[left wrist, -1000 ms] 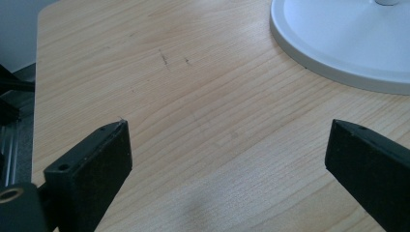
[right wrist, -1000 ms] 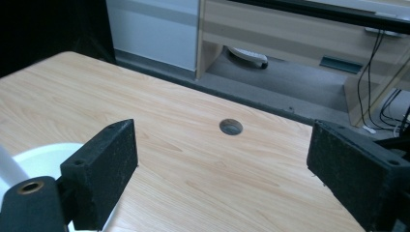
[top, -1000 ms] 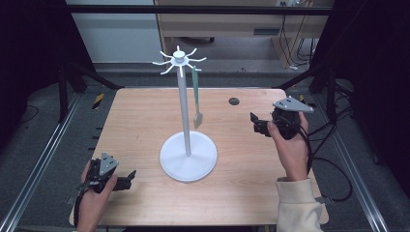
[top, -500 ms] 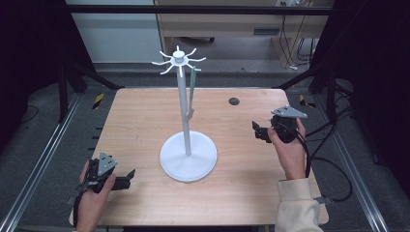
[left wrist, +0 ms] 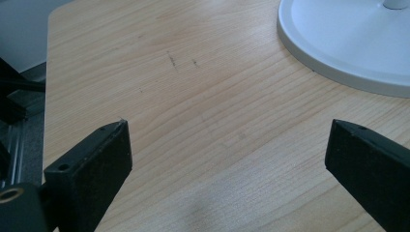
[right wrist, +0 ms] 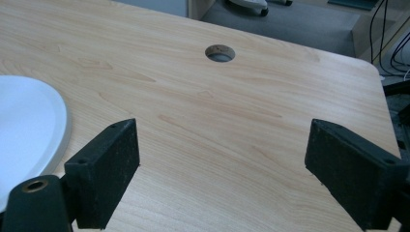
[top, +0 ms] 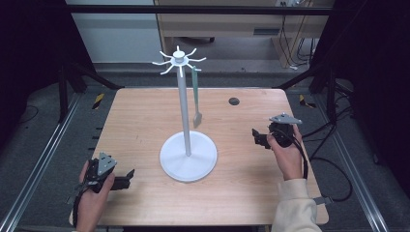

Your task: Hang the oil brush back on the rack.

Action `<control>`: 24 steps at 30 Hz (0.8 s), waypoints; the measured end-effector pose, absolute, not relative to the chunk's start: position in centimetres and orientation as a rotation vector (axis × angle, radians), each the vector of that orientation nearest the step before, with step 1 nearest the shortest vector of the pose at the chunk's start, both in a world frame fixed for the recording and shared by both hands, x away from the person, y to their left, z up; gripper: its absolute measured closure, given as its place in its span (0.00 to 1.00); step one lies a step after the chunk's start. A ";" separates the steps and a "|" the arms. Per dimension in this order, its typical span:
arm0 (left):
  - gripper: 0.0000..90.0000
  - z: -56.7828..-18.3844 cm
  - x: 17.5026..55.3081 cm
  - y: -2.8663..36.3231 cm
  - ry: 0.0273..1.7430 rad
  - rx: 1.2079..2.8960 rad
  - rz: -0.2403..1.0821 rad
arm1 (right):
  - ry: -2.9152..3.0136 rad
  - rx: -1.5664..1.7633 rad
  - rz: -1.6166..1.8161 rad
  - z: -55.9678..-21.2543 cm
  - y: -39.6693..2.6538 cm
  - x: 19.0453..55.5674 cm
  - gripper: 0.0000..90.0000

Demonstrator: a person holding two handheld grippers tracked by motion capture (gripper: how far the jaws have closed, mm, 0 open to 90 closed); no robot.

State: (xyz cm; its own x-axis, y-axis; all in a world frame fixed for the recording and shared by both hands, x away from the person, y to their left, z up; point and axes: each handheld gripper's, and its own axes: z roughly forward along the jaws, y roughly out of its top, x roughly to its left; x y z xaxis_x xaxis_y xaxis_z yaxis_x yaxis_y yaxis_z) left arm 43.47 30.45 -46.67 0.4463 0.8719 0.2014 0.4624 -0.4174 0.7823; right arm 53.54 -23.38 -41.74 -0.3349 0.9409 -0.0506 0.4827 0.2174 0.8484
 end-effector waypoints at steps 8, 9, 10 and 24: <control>0.03 -46.7 43.5 30.5 1.116 2.047 0.818 | 1.949 1.322 0.994 -43.2 -22.8 53.9 0.14; 0.03 -46.7 43.5 30.5 1.116 2.047 0.818 | 1.949 1.322 0.994 -43.2 -22.8 53.9 0.14; 0.03 -46.7 43.5 30.6 1.116 2.047 0.819 | 1.956 1.315 0.991 -43.3 -22.6 54.0 0.14; 0.03 -46.7 43.5 30.6 1.124 2.037 0.833 | 2.016 1.329 1.002 -45.7 -21.1 54.6 0.14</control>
State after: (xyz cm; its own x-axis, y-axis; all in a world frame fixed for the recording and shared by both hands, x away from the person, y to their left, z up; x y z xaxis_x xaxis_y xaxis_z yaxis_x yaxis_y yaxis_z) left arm 43.51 30.62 -46.69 0.4283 0.8782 0.2128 0.4592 -0.4143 0.7858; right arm 54.61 -21.08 -45.72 -0.3824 0.9236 -0.0252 0.5376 0.2446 0.8070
